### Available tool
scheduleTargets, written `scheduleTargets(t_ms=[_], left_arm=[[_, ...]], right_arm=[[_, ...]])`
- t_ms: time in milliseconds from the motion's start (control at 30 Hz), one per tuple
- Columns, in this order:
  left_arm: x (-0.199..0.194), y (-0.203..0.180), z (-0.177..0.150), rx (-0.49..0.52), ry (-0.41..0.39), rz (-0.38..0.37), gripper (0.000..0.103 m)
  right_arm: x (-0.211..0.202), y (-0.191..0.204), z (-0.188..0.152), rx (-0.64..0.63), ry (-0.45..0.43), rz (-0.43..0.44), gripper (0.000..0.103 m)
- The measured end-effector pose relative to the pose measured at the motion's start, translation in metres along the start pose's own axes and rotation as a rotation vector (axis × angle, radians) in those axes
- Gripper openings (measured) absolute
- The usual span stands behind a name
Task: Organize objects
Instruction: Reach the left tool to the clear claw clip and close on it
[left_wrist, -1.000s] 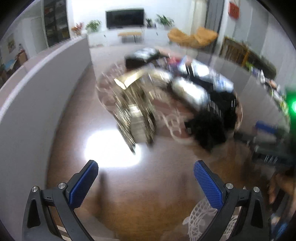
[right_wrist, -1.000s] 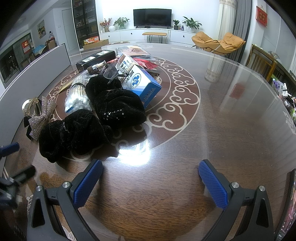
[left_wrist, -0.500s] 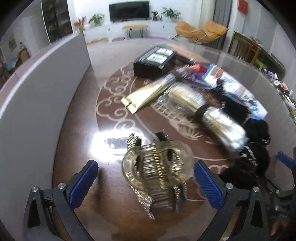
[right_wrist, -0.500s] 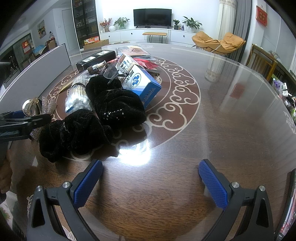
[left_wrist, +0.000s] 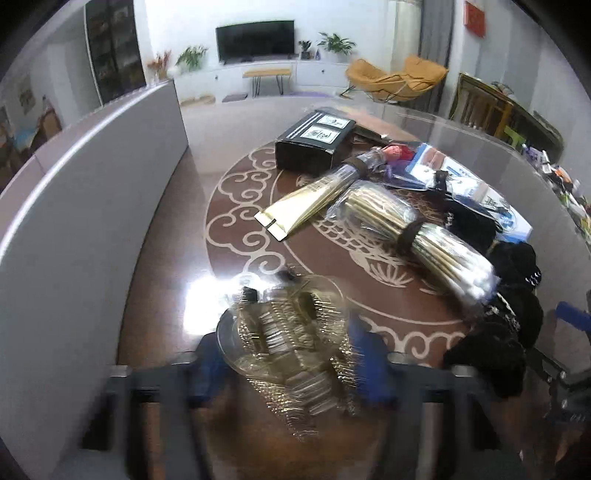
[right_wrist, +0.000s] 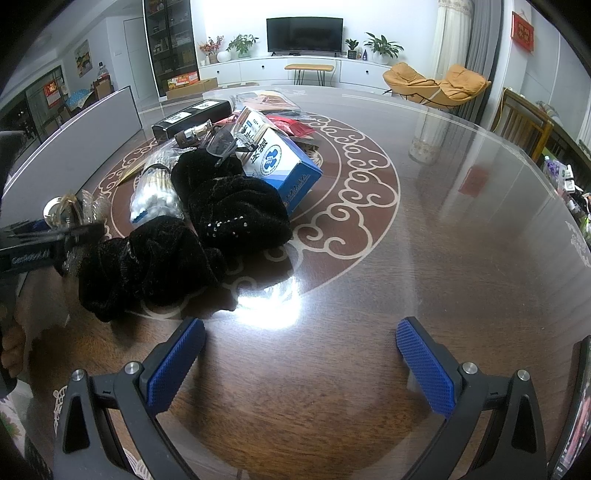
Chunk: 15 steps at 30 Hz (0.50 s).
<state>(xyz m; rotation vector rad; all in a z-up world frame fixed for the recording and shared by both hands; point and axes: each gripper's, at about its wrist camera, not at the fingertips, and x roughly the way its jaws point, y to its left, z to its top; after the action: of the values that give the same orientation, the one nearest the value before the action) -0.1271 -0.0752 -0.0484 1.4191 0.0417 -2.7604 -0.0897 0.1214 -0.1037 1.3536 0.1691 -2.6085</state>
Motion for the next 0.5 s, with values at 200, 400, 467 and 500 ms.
scheduleTargets(t_ms=[200, 400, 467, 500], left_arm=[[-0.031, -0.006, -0.039, -0.023, -0.04, -0.054, 0.053], [-0.054, -0.012, -0.064, -0.04, -0.04, -0.102, 0.053], [-0.058, -0.009, -0.069, -0.038, -0.034, -0.113, 0.053], [-0.062, -0.008, -0.072, -0.036, -0.035, -0.119, 0.053]], right_arm=[[-0.027, -0.006, 0.0, 0.23, 0.025, 0.2, 0.103], [0.002, 0.05, 0.038, 0.161, 0.016, 0.188, 0.102], [0.013, 0.056, 0.035, 0.075, 0.033, 0.151, 0.102], [0.009, 0.049, 0.028, 0.07, 0.036, 0.167, 0.099]])
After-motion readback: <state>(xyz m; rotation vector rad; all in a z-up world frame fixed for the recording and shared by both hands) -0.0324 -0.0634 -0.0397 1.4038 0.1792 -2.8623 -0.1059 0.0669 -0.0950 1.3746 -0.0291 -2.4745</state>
